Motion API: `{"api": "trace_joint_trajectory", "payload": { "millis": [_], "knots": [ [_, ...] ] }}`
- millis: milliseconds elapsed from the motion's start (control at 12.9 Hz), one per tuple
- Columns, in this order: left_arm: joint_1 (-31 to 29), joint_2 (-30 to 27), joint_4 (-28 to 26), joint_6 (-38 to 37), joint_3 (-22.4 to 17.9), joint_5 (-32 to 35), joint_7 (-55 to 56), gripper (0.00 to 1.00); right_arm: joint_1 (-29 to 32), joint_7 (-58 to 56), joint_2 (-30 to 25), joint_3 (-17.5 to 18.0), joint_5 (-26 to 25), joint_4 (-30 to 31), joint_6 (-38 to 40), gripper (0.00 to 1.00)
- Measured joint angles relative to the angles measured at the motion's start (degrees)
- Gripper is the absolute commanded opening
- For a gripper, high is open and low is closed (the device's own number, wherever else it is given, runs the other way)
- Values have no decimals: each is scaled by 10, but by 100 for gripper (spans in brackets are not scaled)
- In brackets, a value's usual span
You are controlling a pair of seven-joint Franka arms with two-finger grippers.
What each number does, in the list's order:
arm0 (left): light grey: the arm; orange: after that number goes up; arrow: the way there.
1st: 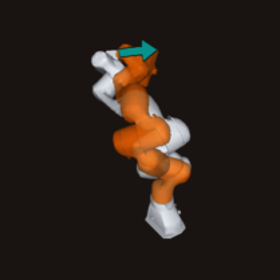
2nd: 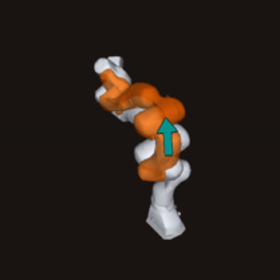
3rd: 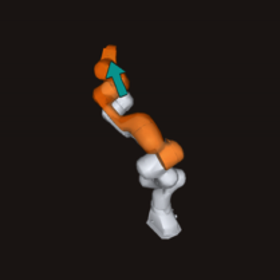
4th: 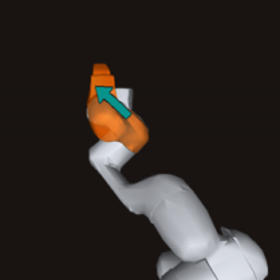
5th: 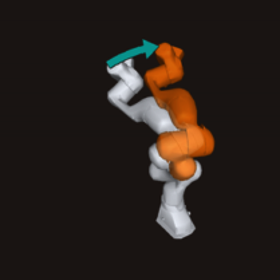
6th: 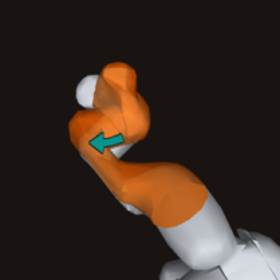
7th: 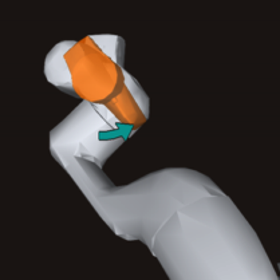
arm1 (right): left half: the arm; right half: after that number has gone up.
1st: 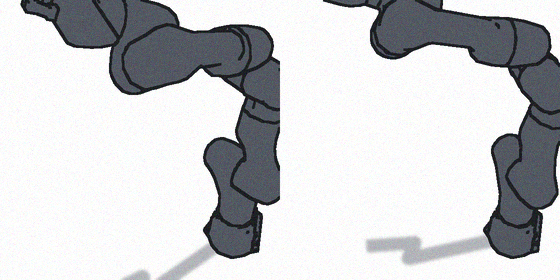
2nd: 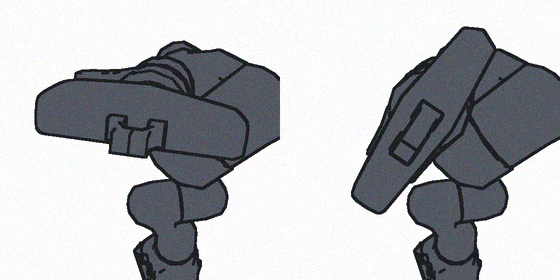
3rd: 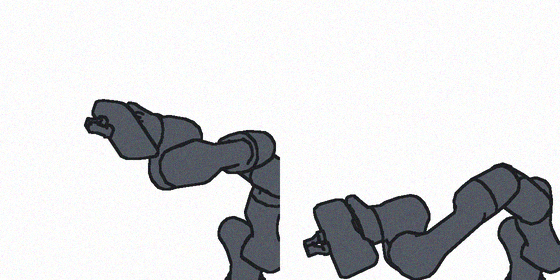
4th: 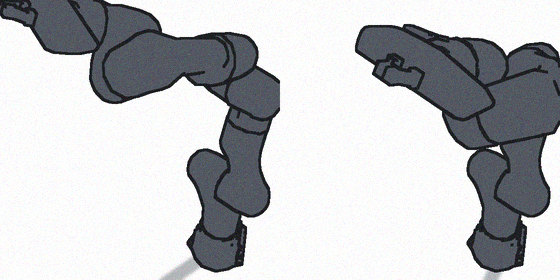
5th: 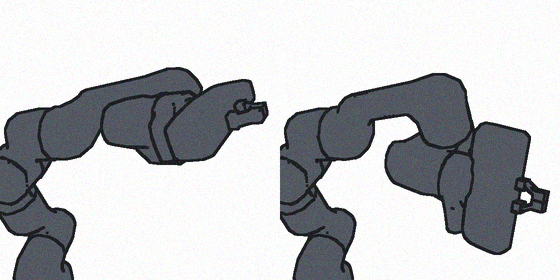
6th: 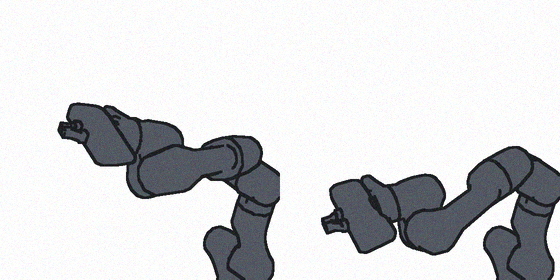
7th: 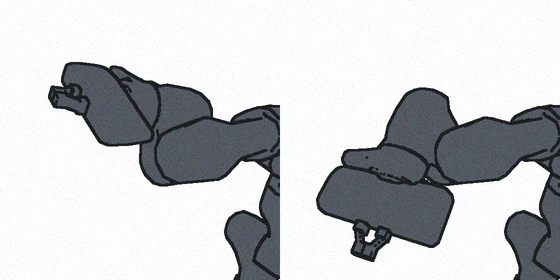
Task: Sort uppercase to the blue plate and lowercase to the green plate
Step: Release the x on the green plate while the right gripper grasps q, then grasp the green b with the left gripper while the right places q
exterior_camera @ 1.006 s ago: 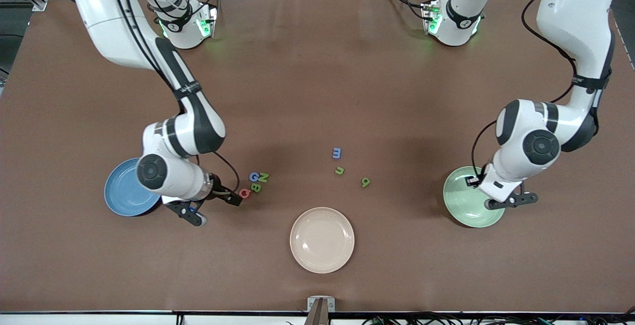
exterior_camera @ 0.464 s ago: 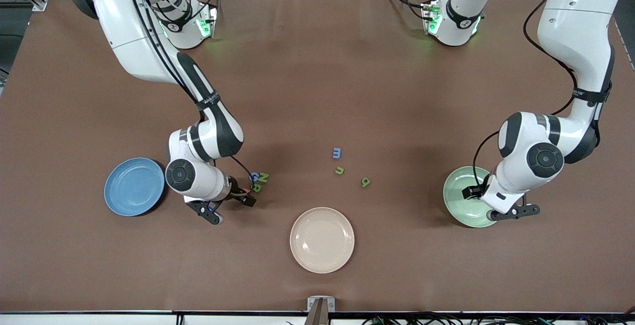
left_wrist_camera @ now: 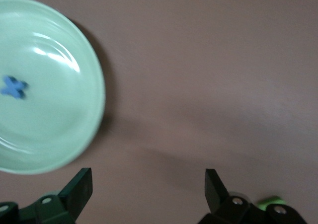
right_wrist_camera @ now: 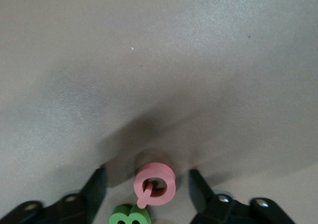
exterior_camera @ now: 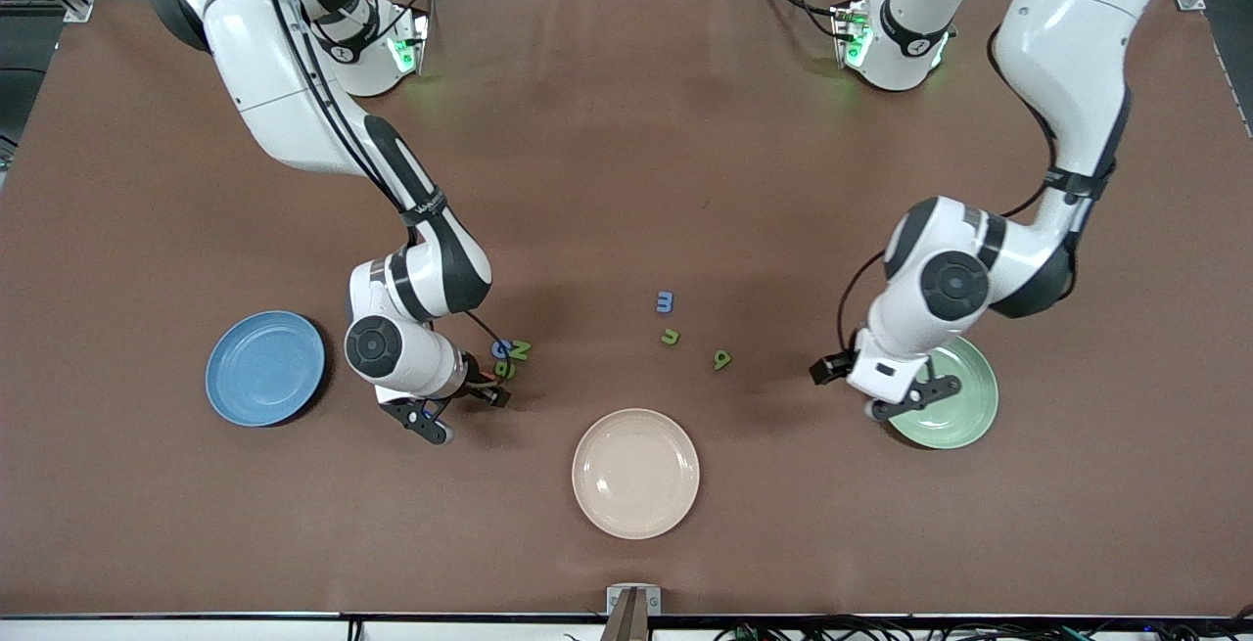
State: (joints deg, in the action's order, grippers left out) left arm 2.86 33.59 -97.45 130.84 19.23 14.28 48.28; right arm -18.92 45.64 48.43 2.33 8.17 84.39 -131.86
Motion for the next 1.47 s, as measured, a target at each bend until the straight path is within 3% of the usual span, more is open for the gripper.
{"api": "trace_joint_trajectory", "payload": {
  "millis": [77, 387, 696, 1160, 1470],
  "knots": [
    [22, 8, 8, 0, 0, 0, 47, 98, 0, -5, 0, 0, 0, -3, 0, 28],
    [84, 68, 65, 0, -1, 0, 218, 96, 0, -31, -2, -1, 0, -8, 4, 10],
    [111, 101, 102, 0, -2, 0, 299, 94, 24, -124, -3, -14, -1, -23, 28, 10],
    [167, 152, 135, 0, -31, 0, 370, 79, 158, -388, -56, -28, -24, -40, 153, 11],
    [187, 159, 139, 0, -58, 0, 394, 72, 222, -504, -60, -29, -53, -33, 164, 19]
  ]
}}
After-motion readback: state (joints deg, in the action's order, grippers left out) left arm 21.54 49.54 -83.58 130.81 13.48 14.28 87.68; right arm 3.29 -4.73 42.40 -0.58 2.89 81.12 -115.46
